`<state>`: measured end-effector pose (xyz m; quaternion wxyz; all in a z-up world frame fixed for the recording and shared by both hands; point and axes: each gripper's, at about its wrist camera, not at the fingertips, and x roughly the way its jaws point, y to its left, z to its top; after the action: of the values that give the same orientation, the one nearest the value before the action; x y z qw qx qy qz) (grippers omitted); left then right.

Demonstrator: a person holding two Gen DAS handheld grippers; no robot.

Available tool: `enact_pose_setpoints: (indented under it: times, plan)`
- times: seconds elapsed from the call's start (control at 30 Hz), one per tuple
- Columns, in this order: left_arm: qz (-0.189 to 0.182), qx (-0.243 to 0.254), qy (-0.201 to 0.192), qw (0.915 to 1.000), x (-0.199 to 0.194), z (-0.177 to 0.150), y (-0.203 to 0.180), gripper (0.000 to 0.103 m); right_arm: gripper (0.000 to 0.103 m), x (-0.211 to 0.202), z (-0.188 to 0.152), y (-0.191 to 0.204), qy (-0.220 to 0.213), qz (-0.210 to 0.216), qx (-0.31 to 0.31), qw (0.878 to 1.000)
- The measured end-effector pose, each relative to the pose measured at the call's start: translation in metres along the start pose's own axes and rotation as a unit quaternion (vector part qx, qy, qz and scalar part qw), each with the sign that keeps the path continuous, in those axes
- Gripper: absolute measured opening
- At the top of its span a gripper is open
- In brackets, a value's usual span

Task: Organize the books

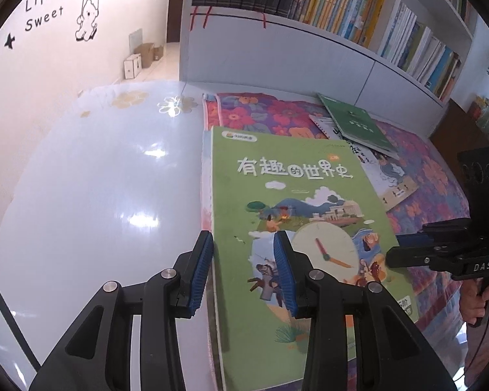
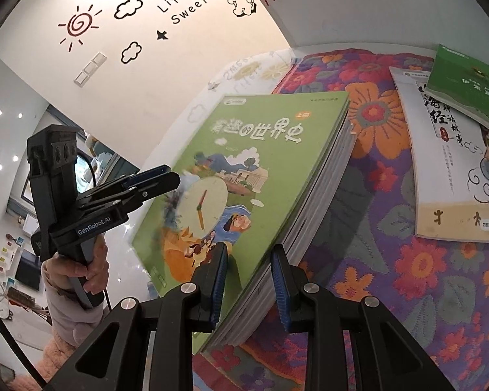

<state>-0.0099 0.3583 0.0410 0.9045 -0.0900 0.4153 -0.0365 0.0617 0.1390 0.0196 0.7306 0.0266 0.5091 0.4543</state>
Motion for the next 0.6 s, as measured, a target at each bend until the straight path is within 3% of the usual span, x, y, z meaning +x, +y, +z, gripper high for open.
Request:
enact_pose_setpoints:
  times: [0.07,0.17,0.37,0.6]
  plan:
    - [-0.002,0.007,-0.001,1.0,-0.002,0.001,-0.004,0.037,0.026,0.0,0.0,0.002,0.0,-0.005,-0.001,1.0]
    - [0.032,0.016,-0.006,0.9993,-0.002,0.002,-0.009,0.037,0.026,0.0,0.0,0.002,-0.001,-0.007,0.0,1.0]
    - [0.075,-0.016,-0.01,0.997,-0.003,0.004,0.005,0.037,0.026,0.001,0.002,0.002,0.001,-0.008,0.003,1.0]
    - [0.065,-0.022,0.006,0.9976,0.0,-0.001,0.007,0.037,0.028,0.003,0.003,0.003,0.005,-0.01,0.003,1.0]
